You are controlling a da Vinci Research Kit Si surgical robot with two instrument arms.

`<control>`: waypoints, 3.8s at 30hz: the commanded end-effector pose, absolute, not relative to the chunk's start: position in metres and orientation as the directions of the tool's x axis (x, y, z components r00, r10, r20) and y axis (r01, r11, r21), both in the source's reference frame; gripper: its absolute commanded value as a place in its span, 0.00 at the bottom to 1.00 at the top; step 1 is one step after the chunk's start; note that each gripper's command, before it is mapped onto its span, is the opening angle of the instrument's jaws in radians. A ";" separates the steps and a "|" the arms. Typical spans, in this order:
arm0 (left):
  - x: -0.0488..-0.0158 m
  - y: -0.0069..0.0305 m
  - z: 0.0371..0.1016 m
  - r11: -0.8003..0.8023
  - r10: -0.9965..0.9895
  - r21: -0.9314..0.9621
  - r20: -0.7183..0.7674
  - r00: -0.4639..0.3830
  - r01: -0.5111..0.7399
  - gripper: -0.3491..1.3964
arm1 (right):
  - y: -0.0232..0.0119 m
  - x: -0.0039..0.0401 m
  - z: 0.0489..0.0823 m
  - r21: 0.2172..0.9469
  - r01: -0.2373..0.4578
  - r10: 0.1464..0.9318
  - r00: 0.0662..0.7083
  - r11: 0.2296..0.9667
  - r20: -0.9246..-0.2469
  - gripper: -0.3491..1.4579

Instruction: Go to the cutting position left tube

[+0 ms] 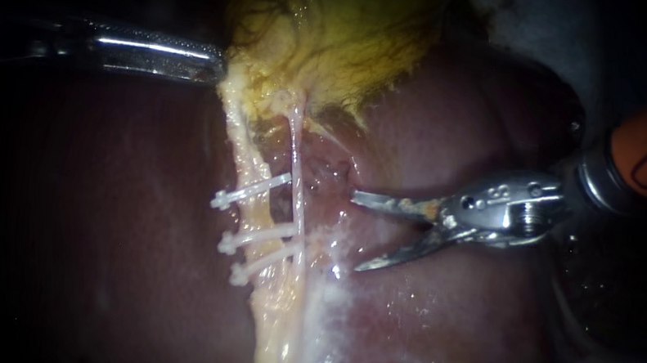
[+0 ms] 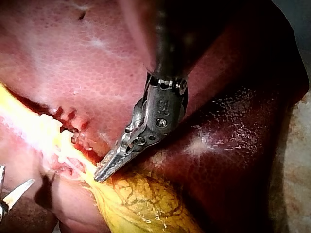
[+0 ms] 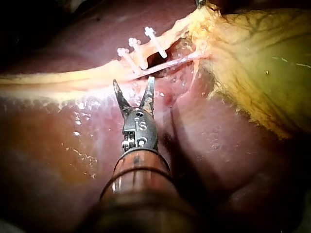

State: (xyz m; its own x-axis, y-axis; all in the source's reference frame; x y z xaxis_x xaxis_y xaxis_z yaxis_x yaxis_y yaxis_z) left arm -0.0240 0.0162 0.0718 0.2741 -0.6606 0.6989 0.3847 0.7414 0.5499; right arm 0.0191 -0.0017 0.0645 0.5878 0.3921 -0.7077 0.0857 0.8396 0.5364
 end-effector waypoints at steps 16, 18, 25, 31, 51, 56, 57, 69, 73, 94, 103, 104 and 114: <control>-0.0242 0.0160 0.0719 0.741 -0.660 0.548 0.699 0.274 0.387 0.00 | -0.0016 0.0223 0.0681 0.628 0.119 0.460 0.579 0.769 -0.673 0.91; -0.0242 0.0160 0.0719 0.741 -0.660 0.548 0.699 0.274 0.387 0.00 | -0.0018 0.0226 0.0686 0.636 0.131 0.462 0.580 0.760 -0.671 0.91; -0.0242 0.0160 0.0719 0.741 -0.660 0.548 0.699 0.274 0.387 0.00 | -0.0023 0.0233 0.0706 0.663 0.145 0.474 0.589 0.735 -0.655 0.91; -0.0243 0.0160 0.0719 0.741 -0.660 0.548 0.700 0.274 0.388 0.00 | -0.0026 0.0234 0.0726 0.679 0.152 0.482 0.596 0.718 -0.643 0.91; -0.0248 0.0158 0.0723 0.742 -0.659 0.545 0.701 0.274 0.391 0.00 | -0.0016 0.0241 0.0759 0.771 0.260 0.562 0.557 0.581 -0.612 0.90; -0.0249 0.0157 0.0723 0.742 -0.659 0.545 0.701 0.274 0.391 0.00 | -0.0016 0.0244 0.0759 0.789 0.306 0.589 0.535 0.532 -0.605 0.89; -0.0249 0.0157 0.0724 0.742 -0.659 0.545 0.701 0.274 0.391 0.00 | -0.0015 0.0246 0.0759 0.791 0.313 0.591 0.534 0.525 -0.604 0.89; -0.0249 0.0158 0.0725 0.742 -0.659 0.544 0.701 0.274 0.391 0.00 | -0.0017 0.0281 0.0765 0.806 0.392 0.602 0.535 0.444 -0.592 0.87; -0.0249 0.0158 0.0725 0.742 -0.659 0.545 0.701 0.274 0.391 0.00 | -0.0022 0.0285 0.0765 0.807 0.423 0.622 0.517 0.411 -0.588 0.86; -0.0249 0.0158 0.0724 0.742 -0.659 0.545 0.701 0.274 0.391 0.00 | -0.0038 0.0330 0.0742 0.773 0.539 0.709 0.396 0.335 -0.583 0.80; -0.0248 0.0158 0.0724 0.742 -0.659 0.545 0.701 0.274 0.390 0.00 | -0.0031 0.0332 0.0716 0.761 0.573 0.737 0.365 0.304 -0.569 0.79; -0.0248 0.0158 0.0724 0.742 -0.659 0.545 0.701 0.274 0.390 0.00 | -0.0030 0.0332 0.0714 0.761 0.573 0.738 0.365 0.303 -0.568 0.79; -0.0248 0.0158 0.0724 0.742 -0.659 0.545 0.701 0.274 0.391 0.00 | -0.0028 0.0332 0.0712 0.761 0.575 0.740 0.362 0.301 -0.567 0.79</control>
State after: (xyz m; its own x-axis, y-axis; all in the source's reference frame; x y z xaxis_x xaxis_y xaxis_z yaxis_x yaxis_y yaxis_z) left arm -0.0248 0.0158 0.0724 0.2736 -0.6587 0.7009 0.3905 0.7420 0.5449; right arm 0.0332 -0.0028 0.0711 0.3621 0.7404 -0.5663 0.5746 0.3011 0.7610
